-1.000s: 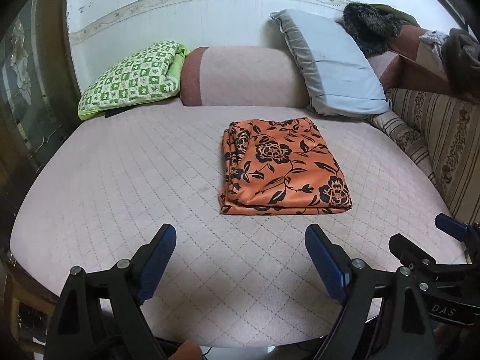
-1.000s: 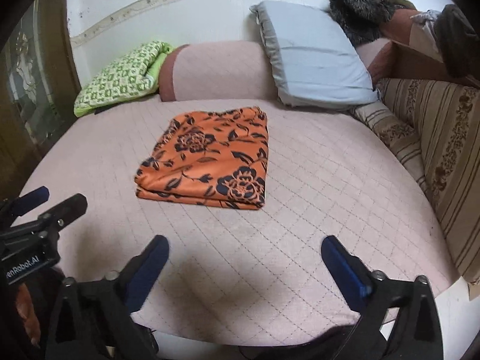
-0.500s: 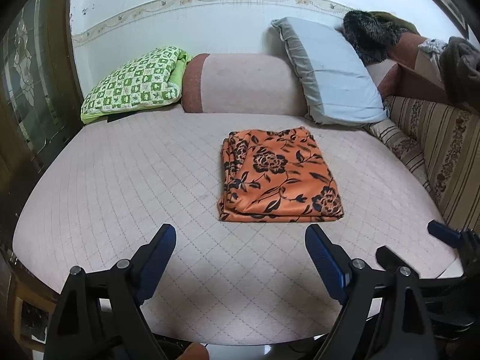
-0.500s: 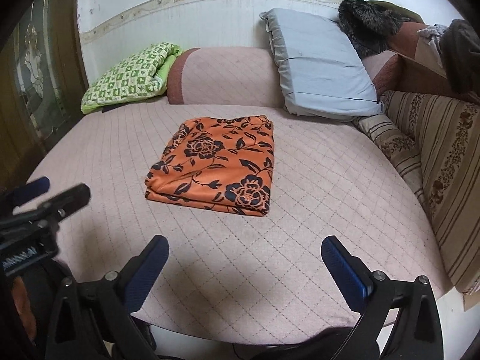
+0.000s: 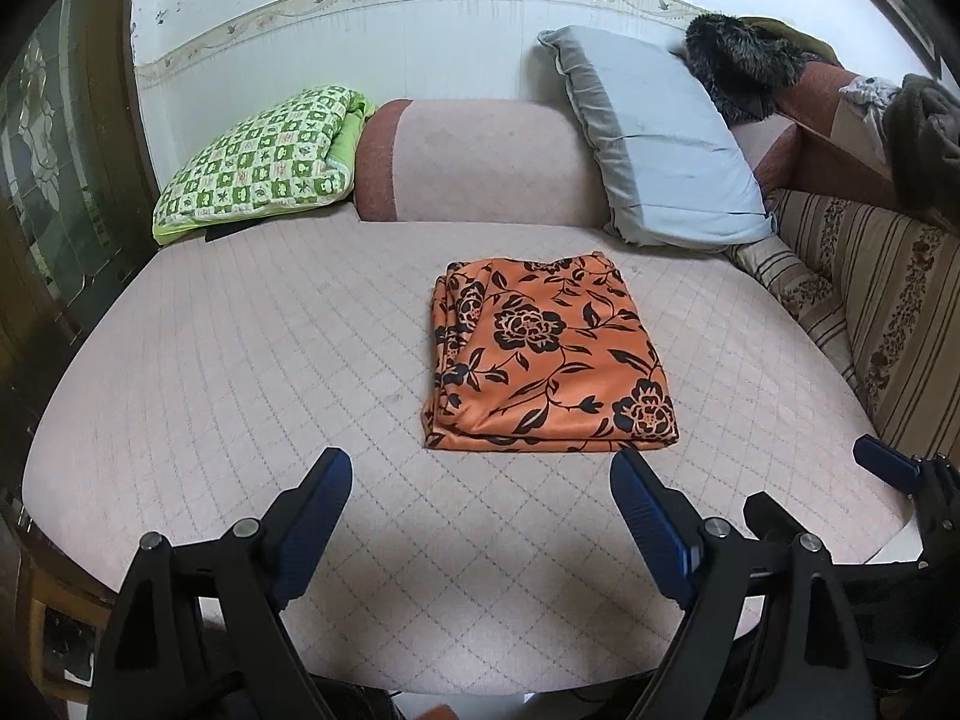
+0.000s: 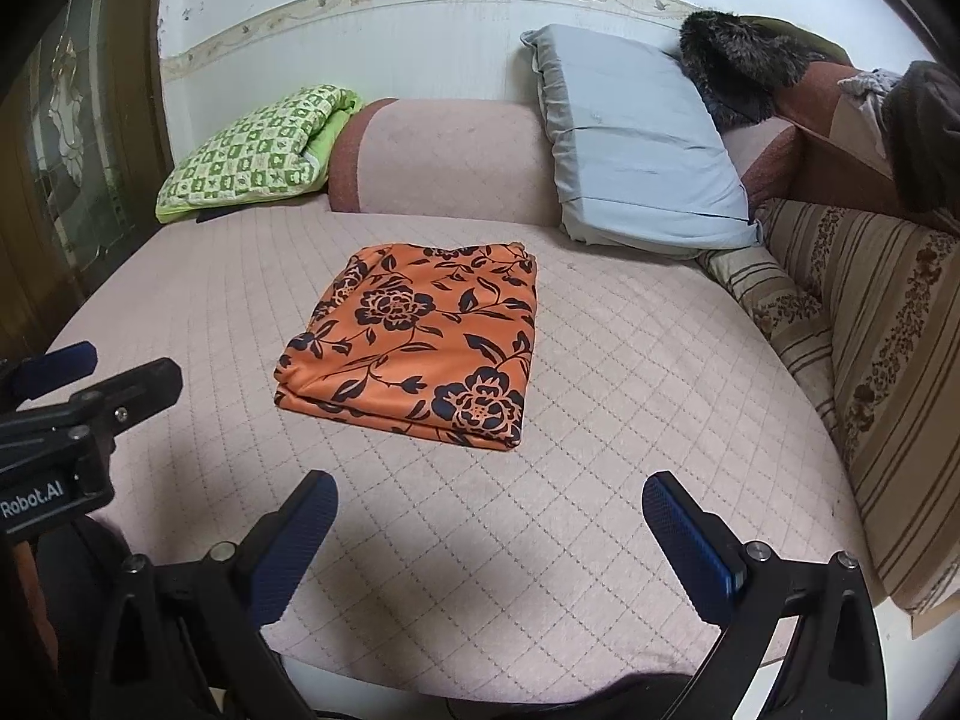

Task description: Fold small clothes

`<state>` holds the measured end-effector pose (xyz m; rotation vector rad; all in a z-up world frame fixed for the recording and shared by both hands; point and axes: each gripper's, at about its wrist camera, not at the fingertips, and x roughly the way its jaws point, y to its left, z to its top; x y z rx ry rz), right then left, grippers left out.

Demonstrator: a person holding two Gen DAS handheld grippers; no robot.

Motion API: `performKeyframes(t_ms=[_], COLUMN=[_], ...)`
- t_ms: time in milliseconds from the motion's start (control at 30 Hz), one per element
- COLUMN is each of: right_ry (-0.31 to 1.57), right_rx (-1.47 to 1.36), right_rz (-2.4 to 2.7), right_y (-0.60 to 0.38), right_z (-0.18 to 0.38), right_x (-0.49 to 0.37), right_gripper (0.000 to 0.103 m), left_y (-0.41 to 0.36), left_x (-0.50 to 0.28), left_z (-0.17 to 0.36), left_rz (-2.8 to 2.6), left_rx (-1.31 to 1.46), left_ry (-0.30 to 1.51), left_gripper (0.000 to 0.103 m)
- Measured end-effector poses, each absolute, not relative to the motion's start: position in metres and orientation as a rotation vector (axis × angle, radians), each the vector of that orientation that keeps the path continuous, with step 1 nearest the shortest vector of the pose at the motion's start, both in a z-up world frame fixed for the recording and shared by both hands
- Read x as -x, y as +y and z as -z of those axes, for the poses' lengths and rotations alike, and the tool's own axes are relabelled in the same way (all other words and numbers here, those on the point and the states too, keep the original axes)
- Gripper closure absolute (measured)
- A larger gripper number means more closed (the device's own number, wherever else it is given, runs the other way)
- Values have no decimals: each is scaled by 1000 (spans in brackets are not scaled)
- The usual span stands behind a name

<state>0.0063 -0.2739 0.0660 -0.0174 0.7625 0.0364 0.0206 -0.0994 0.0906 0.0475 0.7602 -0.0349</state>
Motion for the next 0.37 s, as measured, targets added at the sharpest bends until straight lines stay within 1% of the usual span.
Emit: performKeyframes(t_ms=[67, 100, 133, 367], right_ry=[762, 762, 762, 765], right_rx=[19, 18, 17, 12], right_rz=[-36, -38, -38, -43], right_y=[-274, -274, -273, -274], right_z=[-66, -66, -66, -65], right_x=[-8, -10, -10, -20], right_gripper=[0, 0, 0, 0], left_y=[-99, -99, -98, -100], left_x=[-23, -24, -25, -42], left_z=[-91, -91, -91, -88], left_rz=[46, 53, 63, 55], left_rx=[-39, -35, -26, -29], left_ry=[758, 756, 752, 750], left_gripper=[13, 10, 1, 0])
